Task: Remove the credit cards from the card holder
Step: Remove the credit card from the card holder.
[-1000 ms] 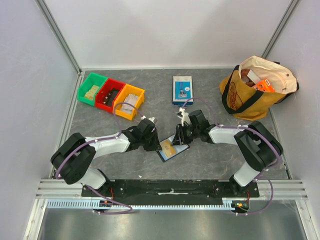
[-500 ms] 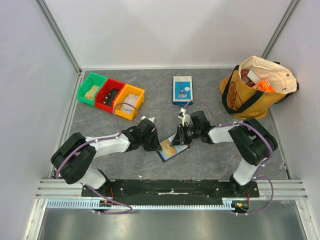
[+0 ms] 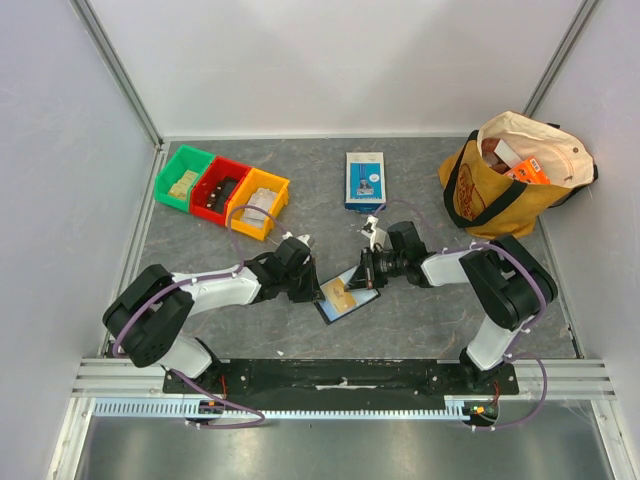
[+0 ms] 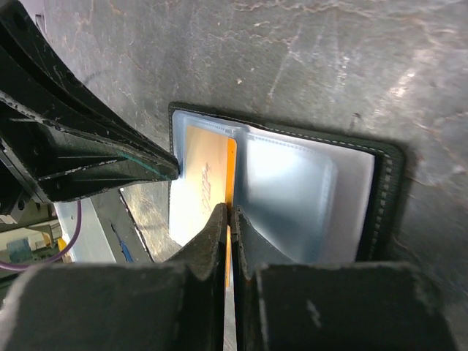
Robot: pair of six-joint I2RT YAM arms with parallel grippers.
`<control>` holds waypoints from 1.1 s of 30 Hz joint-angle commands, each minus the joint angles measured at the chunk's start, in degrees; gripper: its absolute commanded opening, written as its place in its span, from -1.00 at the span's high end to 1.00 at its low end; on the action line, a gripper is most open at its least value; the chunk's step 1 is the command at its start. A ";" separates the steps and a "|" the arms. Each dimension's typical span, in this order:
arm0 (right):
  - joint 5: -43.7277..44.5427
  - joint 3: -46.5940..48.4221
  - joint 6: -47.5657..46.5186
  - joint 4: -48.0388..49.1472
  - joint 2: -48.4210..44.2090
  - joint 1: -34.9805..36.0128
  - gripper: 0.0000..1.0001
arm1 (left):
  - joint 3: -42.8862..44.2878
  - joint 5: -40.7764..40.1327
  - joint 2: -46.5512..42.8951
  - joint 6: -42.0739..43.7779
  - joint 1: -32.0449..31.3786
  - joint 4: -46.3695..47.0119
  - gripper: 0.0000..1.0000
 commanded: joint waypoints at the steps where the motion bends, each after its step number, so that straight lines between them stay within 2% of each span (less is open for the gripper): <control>1: -0.17 -1.07 -0.43 -0.59 -2.56 -1.77 0.88 | -1.11 -1.09 0.97 -0.45 -0.25 -1.86 0.85; 9: 1.32 -0.90 -1.05 -3.32 -3.53 -1.77 0.90 | -1.46 -1.00 -0.52 -0.54 -0.25 -1.51 0.87; 15: 0.53 -1.69 0.27 -1.30 -3.53 -1.85 0.90 | -0.32 2.95 -4.39 -2.21 -0.77 3.84 0.72; 22: 0.01 -1.95 1.15 0.11 -3.09 -1.50 0.90 | 4.77 4.19 0.08 -1.68 -1.74 5.61 0.69; 26: 0.09 -1.95 1.24 -0.06 -3.18 -1.50 0.88 | 4.87 4.45 3.07 -1.85 -1.65 5.09 0.74; 33: 0.27 -1.86 1.33 -0.24 -3.18 -1.50 0.73 | 2.33 3.40 4.31 -2.82 -1.74 3.06 0.88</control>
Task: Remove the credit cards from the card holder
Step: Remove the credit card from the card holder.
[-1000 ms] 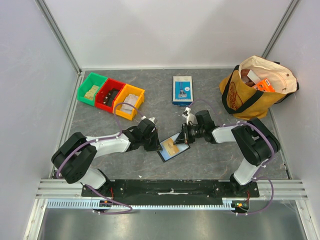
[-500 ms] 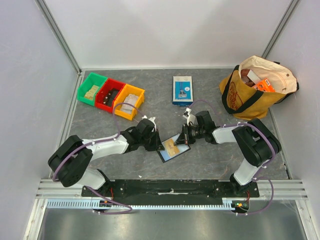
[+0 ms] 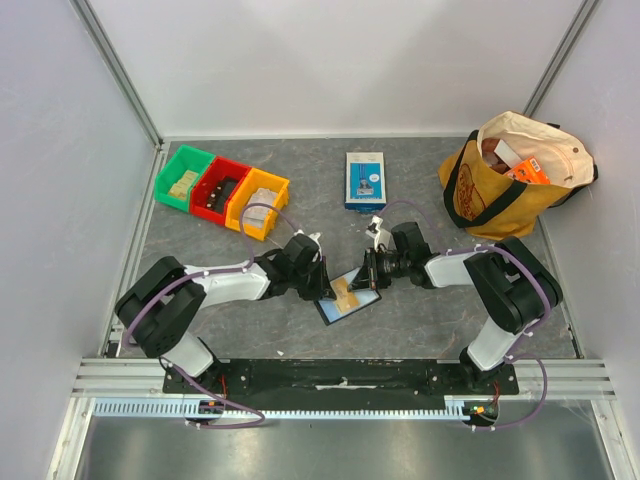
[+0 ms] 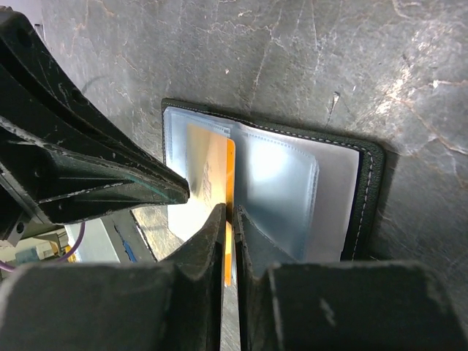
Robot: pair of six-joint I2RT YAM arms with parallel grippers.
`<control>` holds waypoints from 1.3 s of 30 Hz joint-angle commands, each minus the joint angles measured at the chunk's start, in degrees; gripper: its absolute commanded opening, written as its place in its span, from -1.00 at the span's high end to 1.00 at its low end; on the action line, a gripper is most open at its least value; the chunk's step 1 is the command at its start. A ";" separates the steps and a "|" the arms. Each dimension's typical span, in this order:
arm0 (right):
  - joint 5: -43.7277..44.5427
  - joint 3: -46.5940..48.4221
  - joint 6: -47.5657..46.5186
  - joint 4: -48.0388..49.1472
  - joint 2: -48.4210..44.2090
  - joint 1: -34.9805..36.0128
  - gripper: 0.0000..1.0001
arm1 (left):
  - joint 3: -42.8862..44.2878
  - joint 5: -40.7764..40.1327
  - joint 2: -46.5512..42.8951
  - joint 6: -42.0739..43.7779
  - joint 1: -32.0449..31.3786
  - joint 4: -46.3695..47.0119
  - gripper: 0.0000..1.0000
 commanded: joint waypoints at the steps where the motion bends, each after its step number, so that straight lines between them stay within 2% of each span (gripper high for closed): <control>1: -0.23 -0.49 0.28 1.24 -1.32 0.16 0.71 | -1.66 -0.63 -0.02 -2.01 -0.34 -0.22 0.90; 16: -3.05 -1.80 2.03 4.23 -2.02 -1.86 0.67 | -4.03 -1.16 -0.28 -2.54 -0.25 -0.57 0.95; 22: -3.75 -1.89 2.39 5.02 -1.59 -1.95 0.77 | -3.68 -1.07 -0.46 -2.54 -0.25 -0.48 0.95; 30: -2.87 -1.46 1.51 3.97 -0.71 -1.95 0.60 | -3.51 -0.72 -0.63 -2.54 -0.34 -0.39 0.96; 39: -2.52 -1.10 0.28 2.91 0.52 -1.51 0.63 | -3.60 -0.28 -0.55 -2.63 -0.25 0.13 0.96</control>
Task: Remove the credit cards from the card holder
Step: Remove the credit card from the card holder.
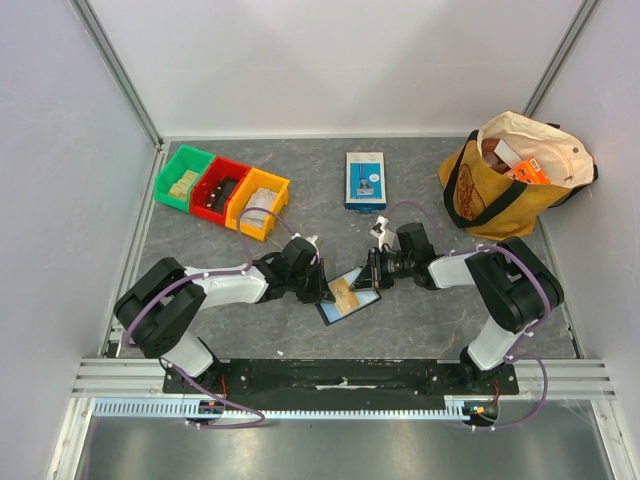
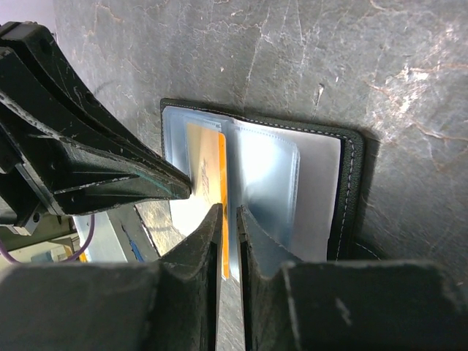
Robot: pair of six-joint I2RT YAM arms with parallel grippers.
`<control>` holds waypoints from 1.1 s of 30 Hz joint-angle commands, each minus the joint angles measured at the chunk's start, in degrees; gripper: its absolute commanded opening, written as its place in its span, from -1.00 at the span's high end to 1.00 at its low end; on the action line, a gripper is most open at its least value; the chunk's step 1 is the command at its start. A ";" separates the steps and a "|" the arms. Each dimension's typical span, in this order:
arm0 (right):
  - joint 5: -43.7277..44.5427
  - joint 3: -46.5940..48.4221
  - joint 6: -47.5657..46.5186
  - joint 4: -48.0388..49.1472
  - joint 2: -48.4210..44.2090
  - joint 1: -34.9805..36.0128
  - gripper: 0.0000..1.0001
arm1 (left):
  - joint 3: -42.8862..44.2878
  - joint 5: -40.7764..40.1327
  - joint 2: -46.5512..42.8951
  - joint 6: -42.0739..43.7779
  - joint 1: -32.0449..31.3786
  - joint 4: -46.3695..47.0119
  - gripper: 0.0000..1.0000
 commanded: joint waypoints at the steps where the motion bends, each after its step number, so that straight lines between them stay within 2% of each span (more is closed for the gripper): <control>1: -0.79 0.47 -1.21 0.75 0.59 0.45 0.64 | -1.13 -0.43 -0.31 -0.53 -0.27 -1.79 0.96; 11: -2.29 0.56 -0.33 2.07 0.94 0.63 0.67 | -1.48 -0.17 -0.04 -0.62 -0.36 -1.26 0.96; 14: -2.20 0.73 -0.68 1.90 1.38 0.81 0.79 | -1.39 -0.17 -0.13 -0.62 -0.28 -1.09 0.96; 17: -1.76 0.74 -1.12 0.93 1.30 0.54 0.99 | -1.74 -0.25 -0.30 -0.62 -0.27 -1.26 0.97; 25: 1.31 0.82 -2.18 -2.85 -2.39 -1.22 1.00 | -2.36 -1.04 -1.01 -0.27 -0.27 -1.70 0.96; 33: 2.55 1.44 -3.32 -5.22 -2.13 -1.30 0.97 | -1.92 -0.96 -0.83 0.17 -0.27 -2.05 0.96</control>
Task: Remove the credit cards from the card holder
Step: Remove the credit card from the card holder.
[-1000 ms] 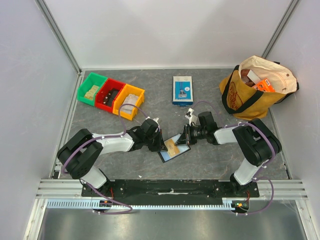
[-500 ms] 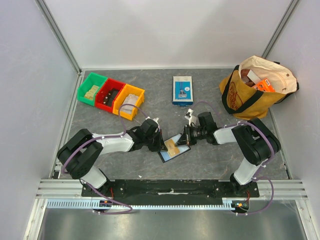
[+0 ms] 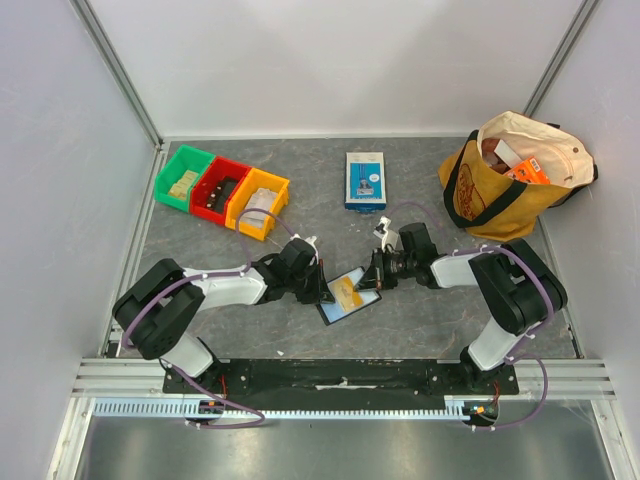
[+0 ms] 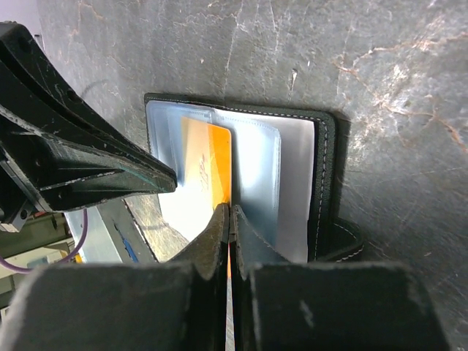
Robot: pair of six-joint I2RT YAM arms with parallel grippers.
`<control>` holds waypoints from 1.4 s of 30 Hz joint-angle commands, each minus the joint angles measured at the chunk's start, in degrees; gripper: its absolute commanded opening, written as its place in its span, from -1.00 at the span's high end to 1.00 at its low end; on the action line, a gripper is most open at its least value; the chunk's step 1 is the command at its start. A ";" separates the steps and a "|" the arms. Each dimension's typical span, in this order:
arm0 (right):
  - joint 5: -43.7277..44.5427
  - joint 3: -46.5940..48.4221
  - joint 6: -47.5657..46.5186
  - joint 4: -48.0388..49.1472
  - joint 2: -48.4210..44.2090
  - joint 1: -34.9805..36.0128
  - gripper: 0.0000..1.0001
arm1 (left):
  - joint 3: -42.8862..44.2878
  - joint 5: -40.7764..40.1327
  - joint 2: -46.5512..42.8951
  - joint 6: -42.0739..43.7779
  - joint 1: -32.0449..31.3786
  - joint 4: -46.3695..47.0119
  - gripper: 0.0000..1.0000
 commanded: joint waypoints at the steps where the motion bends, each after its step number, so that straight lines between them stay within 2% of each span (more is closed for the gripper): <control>1: 1.65 1.50 -1.57 -1.73 -0.89 -0.15 0.89 | -0.76 -1.13 -0.13 0.26 -0.25 -3.03 0.96; 6: 0.25 2.73 -1.92 -1.73 0.34 0.03 0.51 | -0.76 -0.78 0.13 0.44 -0.25 -2.86 0.96; 9: -0.19 3.44 -2.01 -1.73 1.22 0.38 0.42 | -0.85 -0.61 0.30 0.35 -0.25 -2.42 0.96; 14: -0.81 4.67 -2.19 -1.29 3.59 1.35 0.42 | -0.85 -0.26 0.57 0.44 -0.25 -2.16 0.97; 18: -1.77 5.28 -2.19 -0.94 4.82 1.70 0.52 | -1.02 -0.17 0.74 0.53 -0.25 -1.89 0.96; 22: -0.81 5.37 -3.15 -2.43 3.34 1.26 0.87 | -1.46 -0.34 0.48 0.53 -0.25 -1.89 0.96; 24: -0.20 4.76 -3.06 -2.61 1.93 -0.31 0.95 | -1.81 -0.60 0.13 0.44 -0.25 -1.89 0.96; 30: 2.26 2.30 -0.96 -2.70 -3.07 -2.78 1.00 | -2.60 -0.78 -0.40 0.44 -0.08 -1.80 0.96; 36: 7.18 0.36 0.62 -5.59 -13.00 -4.27 1.00 | -2.95 -1.40 -3.38 0.17 -0.08 -1.63 0.96; 40: 8.94 -0.86 4.13 -5.69 -20.38 -4.28 1.00 | -3.66 -3.23 -9.70 -0.26 -0.08 -1.72 0.57; 42: 9.56 -2.62 8.42 -2.10 -24.68 -4.28 1.00 | -4.01 -4.81 -13.74 -0.70 -0.16 0.02 0.34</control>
